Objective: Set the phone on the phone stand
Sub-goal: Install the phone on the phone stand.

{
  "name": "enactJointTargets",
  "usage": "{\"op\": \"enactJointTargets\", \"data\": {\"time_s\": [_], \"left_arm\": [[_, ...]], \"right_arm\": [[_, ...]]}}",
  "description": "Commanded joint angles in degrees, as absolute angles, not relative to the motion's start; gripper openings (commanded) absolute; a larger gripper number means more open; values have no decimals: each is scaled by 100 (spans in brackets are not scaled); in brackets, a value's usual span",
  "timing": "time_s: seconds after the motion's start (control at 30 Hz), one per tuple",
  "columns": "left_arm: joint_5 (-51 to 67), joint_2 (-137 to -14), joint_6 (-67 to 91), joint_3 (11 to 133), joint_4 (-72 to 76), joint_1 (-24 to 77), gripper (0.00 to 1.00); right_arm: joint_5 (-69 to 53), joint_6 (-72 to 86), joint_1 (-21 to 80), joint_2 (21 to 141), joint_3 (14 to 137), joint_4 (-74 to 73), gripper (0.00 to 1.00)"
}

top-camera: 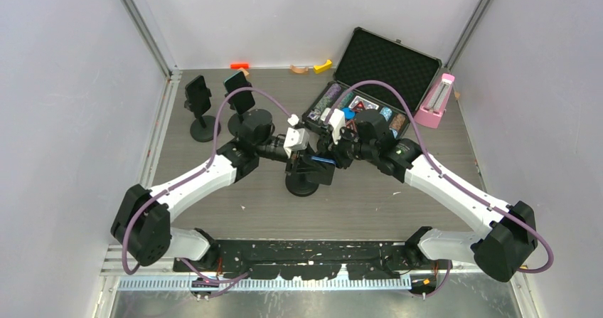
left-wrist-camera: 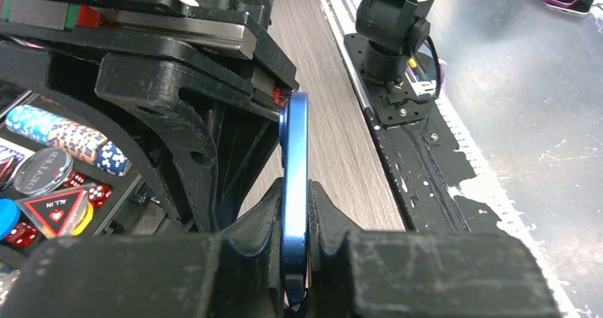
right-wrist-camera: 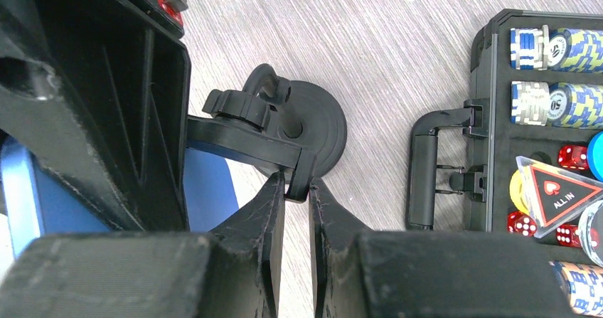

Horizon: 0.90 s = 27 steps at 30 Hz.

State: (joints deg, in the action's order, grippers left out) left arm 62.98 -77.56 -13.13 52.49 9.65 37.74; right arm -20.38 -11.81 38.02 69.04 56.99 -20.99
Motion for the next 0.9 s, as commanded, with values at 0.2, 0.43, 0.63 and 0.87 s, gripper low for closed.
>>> {"op": "enactJointTargets", "data": {"time_s": [0.2, 0.43, 0.63, 0.87], "left_arm": [[5595, -7279, -953, 4912, 1452, 3689, 0], [5421, -7172, -910, 4828, 1359, 3633, 0], [5327, -7123, -837, 4711, 1374, 3572, 0], [4984, -7054, -835, 4552, 1456, 3502, 0]], "right_arm": [[-1397, -898, 3624, 6752, 5504, -1472, 0], [-1221, -843, 3528, 6725, 5346, -1324, 0], [-1241, -835, 3406, 6661, 5302, -1318, 0], [-1300, -800, 3313, 6621, 5258, -1307, 0]]}}
